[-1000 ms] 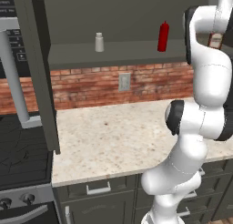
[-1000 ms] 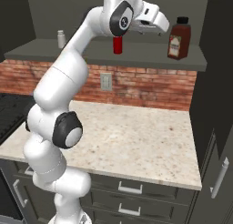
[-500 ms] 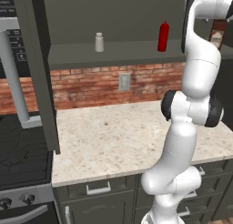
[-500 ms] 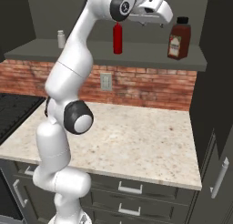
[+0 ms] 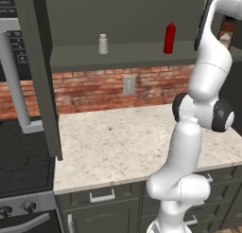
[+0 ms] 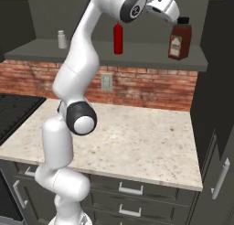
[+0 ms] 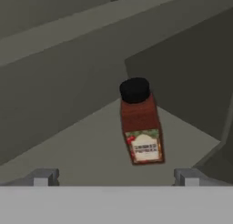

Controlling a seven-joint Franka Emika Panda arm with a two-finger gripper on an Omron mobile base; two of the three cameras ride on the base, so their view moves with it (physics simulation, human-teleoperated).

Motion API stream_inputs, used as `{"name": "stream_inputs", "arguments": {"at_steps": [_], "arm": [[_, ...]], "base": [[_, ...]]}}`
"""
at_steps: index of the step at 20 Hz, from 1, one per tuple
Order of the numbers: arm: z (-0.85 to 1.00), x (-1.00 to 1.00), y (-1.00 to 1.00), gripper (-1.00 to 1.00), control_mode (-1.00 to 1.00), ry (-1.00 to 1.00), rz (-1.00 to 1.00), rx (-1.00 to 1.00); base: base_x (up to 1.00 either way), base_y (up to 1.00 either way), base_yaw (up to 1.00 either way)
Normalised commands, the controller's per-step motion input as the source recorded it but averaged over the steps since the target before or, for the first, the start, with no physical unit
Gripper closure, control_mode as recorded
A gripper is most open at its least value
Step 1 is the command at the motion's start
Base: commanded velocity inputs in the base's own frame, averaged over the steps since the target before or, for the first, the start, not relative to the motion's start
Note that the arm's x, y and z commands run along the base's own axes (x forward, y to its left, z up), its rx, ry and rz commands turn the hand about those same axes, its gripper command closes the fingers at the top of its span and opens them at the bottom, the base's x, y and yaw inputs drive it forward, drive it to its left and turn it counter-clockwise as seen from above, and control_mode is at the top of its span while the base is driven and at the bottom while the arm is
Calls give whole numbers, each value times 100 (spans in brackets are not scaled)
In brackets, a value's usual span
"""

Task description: Collect the paprika, ketchup, and shaker from the cabinet and place them next to the stove.

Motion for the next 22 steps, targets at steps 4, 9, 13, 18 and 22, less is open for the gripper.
{"name": "stream_inputs", "arguments": {"at_steps": [4, 9, 13, 18, 22], "arm": [[-4, 11, -32, -100, -100, -22, 3, 9], [-4, 17, -33, -100, -100, -2, 0, 0], [-24, 19, -22, -100, -100, -3, 0, -5], [-13, 3, -4, -100, -100, -1, 0, -5], [-5, 3, 0, -100, -100, 0, 0, -5]], "base": [[0, 0, 0], [0, 0, 0], [0, 0, 0], [0, 0, 0], [0, 0, 0]]}}
